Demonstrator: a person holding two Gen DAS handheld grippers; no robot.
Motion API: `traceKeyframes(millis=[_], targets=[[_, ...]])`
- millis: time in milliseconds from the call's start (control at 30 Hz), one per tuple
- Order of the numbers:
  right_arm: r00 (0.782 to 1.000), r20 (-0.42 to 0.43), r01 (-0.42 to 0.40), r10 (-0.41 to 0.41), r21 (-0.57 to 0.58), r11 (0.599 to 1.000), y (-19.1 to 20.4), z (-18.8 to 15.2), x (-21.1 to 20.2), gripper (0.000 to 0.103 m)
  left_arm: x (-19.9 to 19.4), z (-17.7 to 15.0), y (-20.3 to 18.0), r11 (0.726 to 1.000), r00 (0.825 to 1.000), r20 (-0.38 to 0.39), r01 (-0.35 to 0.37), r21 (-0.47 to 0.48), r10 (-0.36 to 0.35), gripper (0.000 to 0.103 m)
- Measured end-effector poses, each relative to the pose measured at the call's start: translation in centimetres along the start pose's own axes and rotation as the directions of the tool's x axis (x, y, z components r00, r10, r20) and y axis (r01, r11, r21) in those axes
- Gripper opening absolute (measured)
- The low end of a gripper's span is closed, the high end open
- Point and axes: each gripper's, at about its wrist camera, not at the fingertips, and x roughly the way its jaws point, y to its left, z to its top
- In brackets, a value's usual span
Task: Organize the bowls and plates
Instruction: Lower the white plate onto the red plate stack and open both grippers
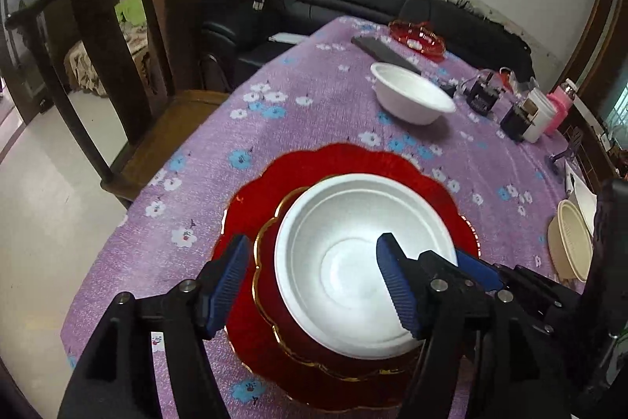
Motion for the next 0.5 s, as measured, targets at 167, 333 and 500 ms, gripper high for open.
traceKeyframes(millis=[167, 333, 500], targets=[[0.995, 0.090, 0.036, -0.034, -0.021, 0.999, 0.1, -0.3, -2.3, 0.042, -2.1, -0.5, -0.7, 1.000, 0.998, 0.068, -0.003, 0.015, 0.002, 0.069], [0.978, 0.200, 0.059, -0.061, 0.014, 0.998, -1.6, -1.6, -6.0, 0.055, -4.0, -0.8, -2.0, 0.997, 0.986, 0.158, -0.059, 0.059, 0.049, 0.074], [0.961, 0.250, 0.108, -0.119, 0.057, 0.993, -4.2, -3.3, -8.7, 0.057, -5.0, -1.5, -4.1, 0.989, 0.976, 0.210, -0.079, 0.123, 0.051, 0.076]])
